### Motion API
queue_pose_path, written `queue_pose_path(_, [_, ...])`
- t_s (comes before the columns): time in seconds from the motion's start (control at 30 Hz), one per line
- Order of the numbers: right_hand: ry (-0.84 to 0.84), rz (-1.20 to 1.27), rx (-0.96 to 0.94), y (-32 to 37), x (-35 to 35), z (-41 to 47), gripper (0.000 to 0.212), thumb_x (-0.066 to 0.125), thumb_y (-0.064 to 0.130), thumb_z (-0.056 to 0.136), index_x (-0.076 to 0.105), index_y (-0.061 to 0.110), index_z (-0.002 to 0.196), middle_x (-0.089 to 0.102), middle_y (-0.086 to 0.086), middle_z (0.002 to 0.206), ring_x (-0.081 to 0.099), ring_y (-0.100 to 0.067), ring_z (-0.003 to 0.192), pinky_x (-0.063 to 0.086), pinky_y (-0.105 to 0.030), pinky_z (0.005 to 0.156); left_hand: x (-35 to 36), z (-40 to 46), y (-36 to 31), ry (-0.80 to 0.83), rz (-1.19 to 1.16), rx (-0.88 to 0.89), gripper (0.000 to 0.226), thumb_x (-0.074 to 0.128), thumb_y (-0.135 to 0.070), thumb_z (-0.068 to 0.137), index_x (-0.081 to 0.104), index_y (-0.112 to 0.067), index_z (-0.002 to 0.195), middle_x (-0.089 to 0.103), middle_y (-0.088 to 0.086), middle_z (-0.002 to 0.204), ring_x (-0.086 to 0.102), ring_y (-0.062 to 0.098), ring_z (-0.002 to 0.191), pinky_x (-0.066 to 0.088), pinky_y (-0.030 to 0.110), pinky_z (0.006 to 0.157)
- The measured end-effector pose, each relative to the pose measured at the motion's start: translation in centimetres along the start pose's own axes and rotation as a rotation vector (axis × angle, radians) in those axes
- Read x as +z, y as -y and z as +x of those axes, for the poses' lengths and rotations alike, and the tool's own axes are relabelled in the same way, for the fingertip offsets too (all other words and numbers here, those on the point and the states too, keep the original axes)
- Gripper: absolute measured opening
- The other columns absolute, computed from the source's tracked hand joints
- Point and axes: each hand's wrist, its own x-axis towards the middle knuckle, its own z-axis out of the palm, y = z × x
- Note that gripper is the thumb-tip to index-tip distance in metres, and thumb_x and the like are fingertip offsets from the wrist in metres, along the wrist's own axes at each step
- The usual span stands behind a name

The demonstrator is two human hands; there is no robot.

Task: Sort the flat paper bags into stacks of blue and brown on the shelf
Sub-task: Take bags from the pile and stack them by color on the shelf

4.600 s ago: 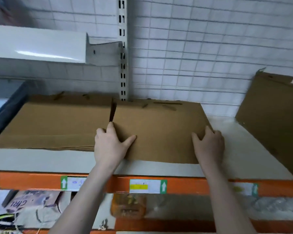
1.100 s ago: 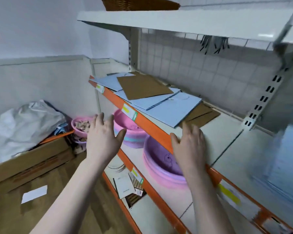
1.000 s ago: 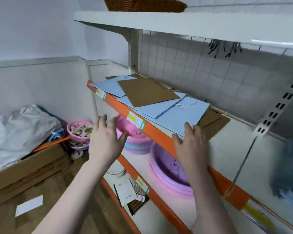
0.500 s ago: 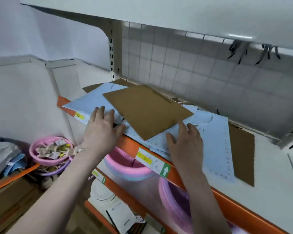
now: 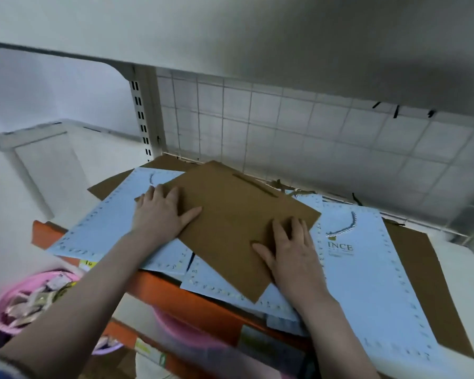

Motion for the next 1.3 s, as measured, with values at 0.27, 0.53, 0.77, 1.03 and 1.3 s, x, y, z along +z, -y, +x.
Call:
queue_pose_path(0.27, [-0.016,0.089,0.033,-0.2,0.0,0.1,0.067,0.038,0.055,0.092,0.021,0.024,0.150,0.005,-0.010,0.158,0.000,-0.024,0.146,0.008,-0.032,0.117,-0.8,1.4,1.0,0.082,-0.017,-0.058,0.104,0.029,-0.089,0.060,0.045,-0.009,0.126,0.045,0.021,0.132,0.041,0.038,0.124,0.034,0.046,0.101])
queue_pose_path(0.53, [-0.194,0.020,0.277,0.5,0.2,-0.9,0.070,0.038,0.055,0.093,0.026,0.011,0.146,0.035,-0.013,0.143,0.030,-0.027,0.135,0.025,-0.033,0.111,-2.9,1.8,4.1,-0.017,-0.315,-0.121,0.078,0.067,-0.063,0.070,0.051,-0.004,0.119,0.053,0.023,0.121,0.047,0.037,0.115,0.040,0.042,0.089])
queue_pose_path(0.77, [-0.294,0.295,0.400,2.0,-0.3,-1.9,0.060,0.054,0.045,0.091,0.043,0.001,0.131,0.052,-0.019,0.124,0.046,-0.035,0.116,0.036,-0.038,0.096,-4.3,-2.6,5.9,-0.217,-0.905,-0.071,0.039,0.069,-0.032,0.083,0.050,-0.011,0.110,0.056,0.009,0.100,0.057,0.027,0.088,0.047,0.038,0.071])
queue_pose_path(1.03, [-0.355,0.537,0.457,4.3,-1.5,-4.5,0.049,0.062,0.043,0.084,0.052,0.009,0.118,0.056,-0.015,0.117,0.054,-0.034,0.106,0.044,-0.039,0.086,-5.6,-9.1,8.0,-0.320,-1.249,-0.086,0.028,0.067,-0.014,0.085,0.057,-0.019,0.110,0.057,0.000,0.092,0.055,0.010,0.073,0.044,0.025,0.062])
queue_pose_path(1.3, [-0.560,0.495,0.434,4.4,-2.7,-12.6,0.061,0.065,0.039,0.085,0.044,0.020,0.140,0.048,-0.010,0.123,0.053,-0.027,0.110,0.039,-0.030,0.090,-5.5,-13.1,9.0,-0.045,-0.950,-0.063,0.058,0.075,-0.047,0.066,0.060,-0.011,0.110,0.064,0.007,0.098,0.062,0.028,0.091,0.052,0.047,0.082])
